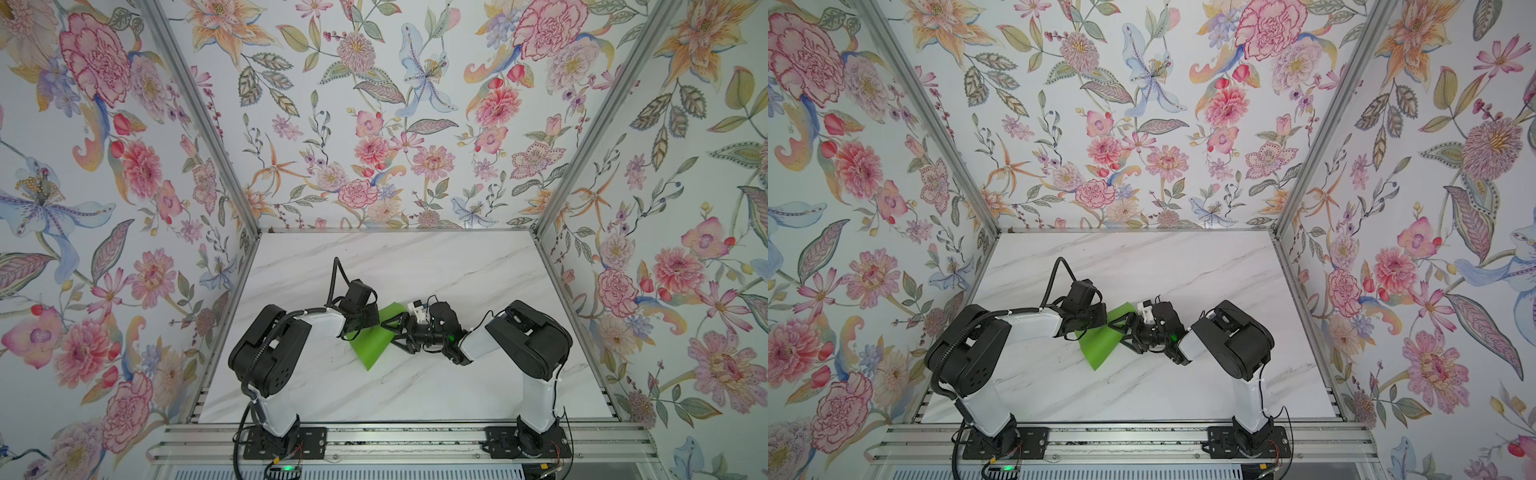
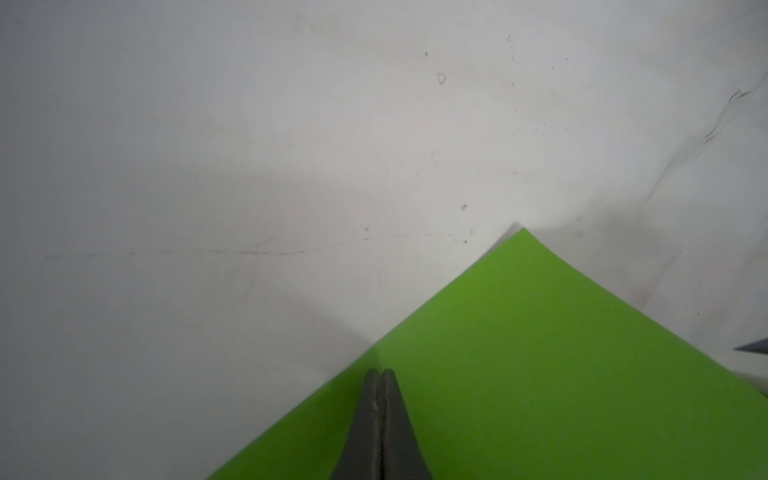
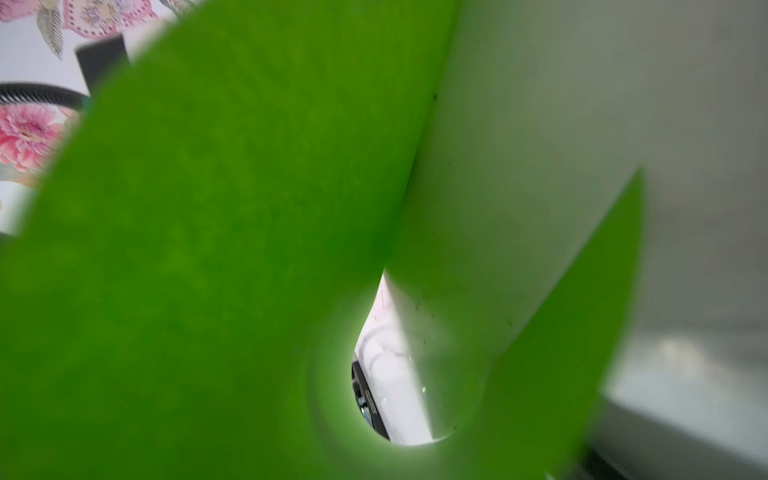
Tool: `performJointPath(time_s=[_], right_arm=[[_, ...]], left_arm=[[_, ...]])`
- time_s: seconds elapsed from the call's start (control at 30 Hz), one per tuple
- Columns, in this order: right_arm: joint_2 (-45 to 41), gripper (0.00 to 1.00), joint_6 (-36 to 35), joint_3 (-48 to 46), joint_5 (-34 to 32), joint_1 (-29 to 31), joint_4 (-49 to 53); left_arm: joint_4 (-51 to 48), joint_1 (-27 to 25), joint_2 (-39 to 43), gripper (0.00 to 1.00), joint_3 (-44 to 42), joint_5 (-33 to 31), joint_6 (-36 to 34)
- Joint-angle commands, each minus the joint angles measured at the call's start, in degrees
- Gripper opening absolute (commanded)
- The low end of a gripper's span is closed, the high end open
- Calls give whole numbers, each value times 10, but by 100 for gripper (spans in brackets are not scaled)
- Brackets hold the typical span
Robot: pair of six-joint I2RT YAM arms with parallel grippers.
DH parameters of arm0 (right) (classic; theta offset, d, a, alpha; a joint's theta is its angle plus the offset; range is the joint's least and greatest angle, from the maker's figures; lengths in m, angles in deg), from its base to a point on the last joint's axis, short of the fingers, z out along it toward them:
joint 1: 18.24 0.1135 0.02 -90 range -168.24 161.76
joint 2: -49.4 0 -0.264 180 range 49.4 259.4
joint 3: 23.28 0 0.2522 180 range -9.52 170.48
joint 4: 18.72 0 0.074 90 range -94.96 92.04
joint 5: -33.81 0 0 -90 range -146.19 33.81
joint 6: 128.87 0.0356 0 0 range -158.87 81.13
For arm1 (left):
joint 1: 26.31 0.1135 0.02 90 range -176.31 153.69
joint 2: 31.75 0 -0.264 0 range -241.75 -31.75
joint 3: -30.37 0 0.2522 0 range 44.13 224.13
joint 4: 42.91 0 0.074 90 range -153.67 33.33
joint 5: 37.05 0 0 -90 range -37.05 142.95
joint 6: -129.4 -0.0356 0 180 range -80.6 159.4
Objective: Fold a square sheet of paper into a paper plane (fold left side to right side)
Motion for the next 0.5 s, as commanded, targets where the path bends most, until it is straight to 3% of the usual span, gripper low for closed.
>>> performJointPath(time_s=[0.0, 0.17, 0.47], right_arm=[[30, 86, -1, 32, -9, -15, -9], [47, 86, -26, 68, -13, -32, 24], [10, 85, 8, 3, -9, -18, 13]], left_arm=[[-35, 5, -26, 0, -33, 30, 18], [25, 6, -16, 0, -52, 55, 50], [-21, 29, -40, 0, -31, -6, 101]])
